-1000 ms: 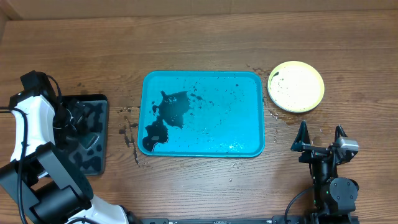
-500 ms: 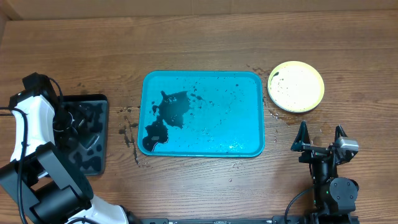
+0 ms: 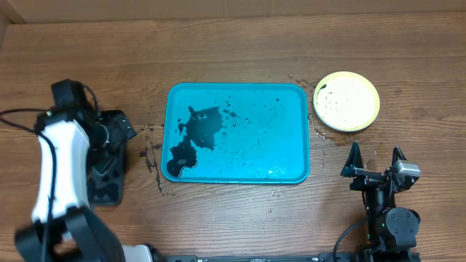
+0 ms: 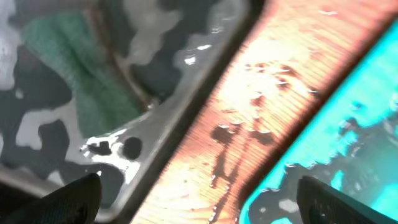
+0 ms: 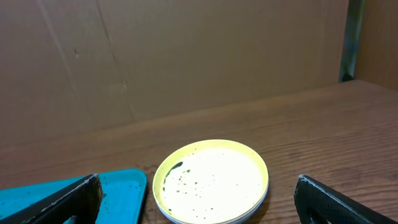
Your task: Clean dirty plates on tray and stack at the side
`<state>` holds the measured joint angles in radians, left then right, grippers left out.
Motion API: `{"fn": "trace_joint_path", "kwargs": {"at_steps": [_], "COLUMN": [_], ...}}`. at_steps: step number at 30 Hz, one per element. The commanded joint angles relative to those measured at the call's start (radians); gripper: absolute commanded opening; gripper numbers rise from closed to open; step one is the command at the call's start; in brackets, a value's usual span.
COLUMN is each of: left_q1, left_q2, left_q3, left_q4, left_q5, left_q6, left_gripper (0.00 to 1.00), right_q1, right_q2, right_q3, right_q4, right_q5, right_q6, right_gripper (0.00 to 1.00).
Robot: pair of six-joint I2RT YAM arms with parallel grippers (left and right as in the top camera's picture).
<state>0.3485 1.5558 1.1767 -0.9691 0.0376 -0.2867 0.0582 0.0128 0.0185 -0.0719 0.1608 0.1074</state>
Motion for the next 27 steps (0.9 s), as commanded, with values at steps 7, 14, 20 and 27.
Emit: {"fn": "trace_joint_path", "kwargs": {"at_steps": [7,14,20,27], "left_q1": [-0.127,-0.173,-0.19,-0.216], "left_q2": [-0.403,-0.632,-0.753,-0.868], "left_q3": [-0.351,-0.607,-0.743,-0.88], "left_q4": [0.196,0.47,0.618,0.773], "left_q5": [0.008,0.091,0.14,0.195], "left_q6": [0.199,0.201,0.205,0.243], "left_gripper": [1.0,1.0,1.0,1.0], "right_q1": [-0.009,-0.009,-0.009,-0.009], "right_q2": [-0.01,-0.01,-0.01,-0.01], "right_q3": [-0.011,-0.011,-0.011,-0.011], "right_q4": [0.004,0.004,0.004,0.004], "right_q5": [-0.005,-0.005,-0.005,-0.005], "right_q6": [-0.004,-0.004,-0.004,-0.004], "right_gripper": [1.0,1.0,1.0,1.0]}}
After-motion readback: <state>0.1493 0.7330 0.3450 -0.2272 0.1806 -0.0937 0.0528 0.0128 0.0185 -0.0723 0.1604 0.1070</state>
